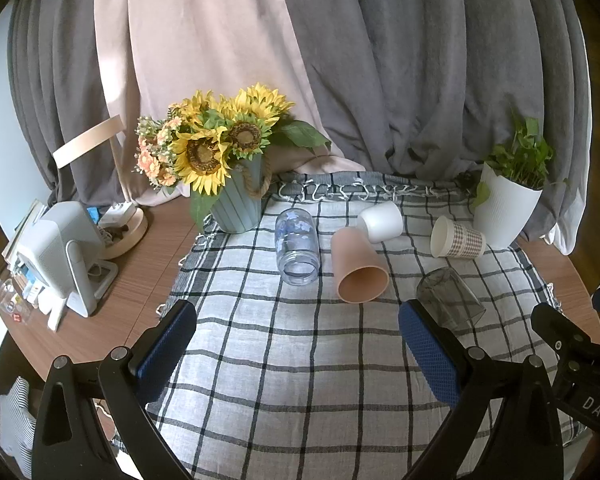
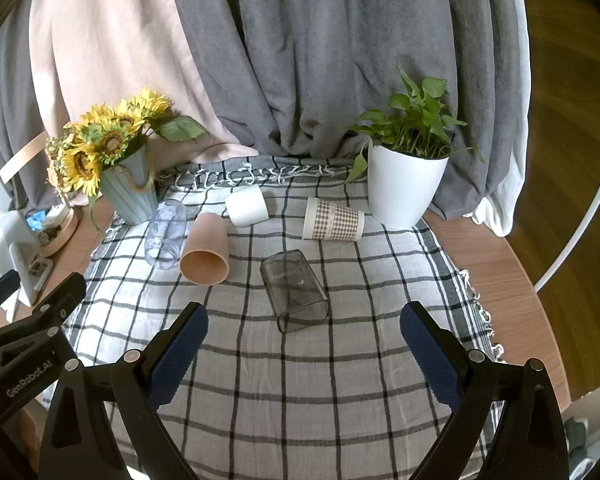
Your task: Flip cup upside down
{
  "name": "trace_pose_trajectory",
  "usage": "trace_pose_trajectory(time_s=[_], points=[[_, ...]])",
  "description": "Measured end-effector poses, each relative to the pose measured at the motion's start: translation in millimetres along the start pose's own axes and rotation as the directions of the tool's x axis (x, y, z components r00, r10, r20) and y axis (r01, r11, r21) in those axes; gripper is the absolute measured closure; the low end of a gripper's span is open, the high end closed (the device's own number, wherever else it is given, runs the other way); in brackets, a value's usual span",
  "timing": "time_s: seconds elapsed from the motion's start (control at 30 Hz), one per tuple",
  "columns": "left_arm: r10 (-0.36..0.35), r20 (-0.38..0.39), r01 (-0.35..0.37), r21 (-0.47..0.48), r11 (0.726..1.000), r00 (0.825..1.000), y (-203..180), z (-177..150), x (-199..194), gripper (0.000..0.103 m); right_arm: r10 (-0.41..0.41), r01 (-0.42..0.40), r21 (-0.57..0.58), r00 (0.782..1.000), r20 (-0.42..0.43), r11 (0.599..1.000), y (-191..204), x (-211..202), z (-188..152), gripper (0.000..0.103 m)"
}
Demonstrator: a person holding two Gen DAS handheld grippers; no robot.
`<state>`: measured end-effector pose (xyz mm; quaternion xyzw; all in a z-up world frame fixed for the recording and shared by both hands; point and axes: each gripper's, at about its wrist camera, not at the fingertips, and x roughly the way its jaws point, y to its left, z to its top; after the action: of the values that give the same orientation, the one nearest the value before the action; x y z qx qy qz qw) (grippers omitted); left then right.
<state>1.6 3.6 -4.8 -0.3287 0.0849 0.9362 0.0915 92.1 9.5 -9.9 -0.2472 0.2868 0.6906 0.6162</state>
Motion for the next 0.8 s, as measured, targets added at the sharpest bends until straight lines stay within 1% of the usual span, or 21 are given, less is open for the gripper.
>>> trace_pose_trajectory(time_s=[0.57,0.6,0.63,0.8], points=[[-0.035,0.003,0.035,0.025,0.999,0.999,-0.3,-0.5,0.0,0.000,-0.007,0.007,0.009,1.000,0.000,1.000,3.8,3.7,1.7,0.006],[-0.040,0.002,0.040,0.029,0.999,0.999,-0.3,-0.9,0.7,0.000,-0.028,0.027,0.040,1.000,0.003,0.999,4.4,3.7,2.2,0.006],[-0.041,0.001,0.041,0.030,0.999,0.999,-0.6,-1.2,0.9,0.000,-0.032,0.032,0.047,0.999,0.003,0.998,4.3,4.1,2.2,0.006],[-0.055,0.000,0.055,0.041,0.998,0.998,-0.4,-2.2,3.0,0.000,-0.033,0.033,0.052,0.999,0.003,0.998,4.7,4.9,2.2,0.006]])
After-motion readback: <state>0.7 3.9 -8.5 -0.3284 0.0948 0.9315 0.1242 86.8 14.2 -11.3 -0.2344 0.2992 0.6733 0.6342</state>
